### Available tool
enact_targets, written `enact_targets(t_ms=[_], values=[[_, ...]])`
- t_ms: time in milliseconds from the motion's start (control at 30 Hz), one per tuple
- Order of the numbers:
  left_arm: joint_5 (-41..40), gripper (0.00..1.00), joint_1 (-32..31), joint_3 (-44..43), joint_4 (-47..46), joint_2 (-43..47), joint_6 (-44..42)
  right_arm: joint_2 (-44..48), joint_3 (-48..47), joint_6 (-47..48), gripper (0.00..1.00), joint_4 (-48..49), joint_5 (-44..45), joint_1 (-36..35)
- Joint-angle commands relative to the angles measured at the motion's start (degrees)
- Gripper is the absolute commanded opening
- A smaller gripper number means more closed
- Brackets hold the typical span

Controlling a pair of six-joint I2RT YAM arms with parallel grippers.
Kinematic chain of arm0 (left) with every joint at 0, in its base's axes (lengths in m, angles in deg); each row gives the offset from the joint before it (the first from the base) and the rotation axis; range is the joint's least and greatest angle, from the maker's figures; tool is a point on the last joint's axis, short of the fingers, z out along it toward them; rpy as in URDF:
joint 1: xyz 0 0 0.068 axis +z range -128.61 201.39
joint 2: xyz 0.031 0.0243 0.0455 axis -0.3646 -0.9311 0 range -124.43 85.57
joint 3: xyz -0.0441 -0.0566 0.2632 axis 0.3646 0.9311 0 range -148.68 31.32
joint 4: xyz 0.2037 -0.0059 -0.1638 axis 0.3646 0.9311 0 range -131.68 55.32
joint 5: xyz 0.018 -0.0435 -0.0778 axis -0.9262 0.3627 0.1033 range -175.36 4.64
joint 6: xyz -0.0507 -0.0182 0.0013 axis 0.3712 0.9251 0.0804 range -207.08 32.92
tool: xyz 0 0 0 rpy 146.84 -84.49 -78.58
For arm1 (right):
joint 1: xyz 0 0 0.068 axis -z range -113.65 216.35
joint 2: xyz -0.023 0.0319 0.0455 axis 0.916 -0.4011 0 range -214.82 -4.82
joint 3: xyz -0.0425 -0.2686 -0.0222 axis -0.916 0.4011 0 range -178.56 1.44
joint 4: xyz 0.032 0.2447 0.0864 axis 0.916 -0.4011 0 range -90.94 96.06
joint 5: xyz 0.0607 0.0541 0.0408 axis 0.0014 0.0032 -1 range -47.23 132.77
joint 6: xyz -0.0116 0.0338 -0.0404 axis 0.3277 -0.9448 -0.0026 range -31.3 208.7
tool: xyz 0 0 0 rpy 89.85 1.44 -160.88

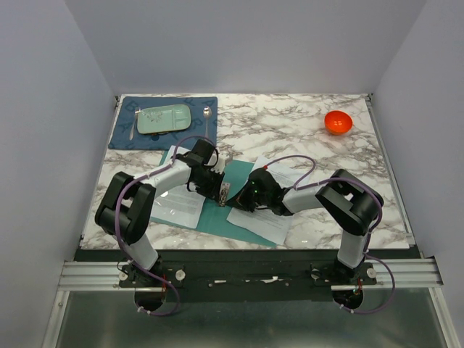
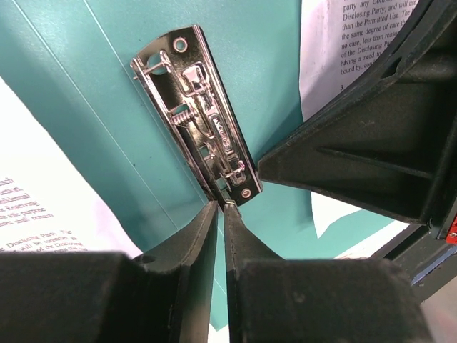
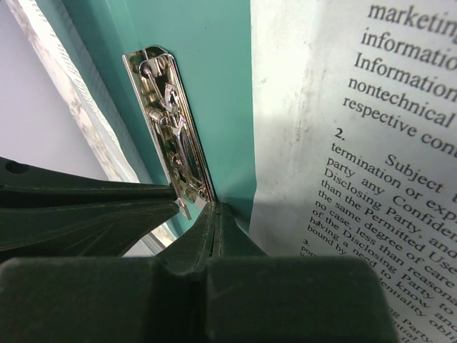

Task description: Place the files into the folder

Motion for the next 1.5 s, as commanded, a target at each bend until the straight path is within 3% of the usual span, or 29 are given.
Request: enact_targets(t_ms=[0, 367, 733, 900, 1467], values=[[-0.8, 0.20, -0.6, 1.7, 0.6, 0.3, -0.7, -4.7, 4.1, 2.9, 0.00, -16.1, 6.4, -0.2], [-2.8, 0.20, -1.5, 1.7, 0.8, -1.5, 0.0, -4.5, 4.2, 2.8, 0.00, -16.1, 6.5, -0.2], [-1.1, 0.06, -2.2, 1.9, 0.2, -6.1, 1.6, -3.1, 5.6, 2.8, 0.00, -16.1, 7.2, 0.2], [-0.6, 0.06, -4.9, 1.7, -0.6, -7.5, 1.9, -2.5, 7.0, 2.9, 0.00, -16.2, 7.8, 0.5], [10.9, 0.06, -8.8, 0.0, 0.7, -5.3, 1.4, -0.5, 7.0, 5.8, 0.00, -21.1, 11.6, 2.7]])
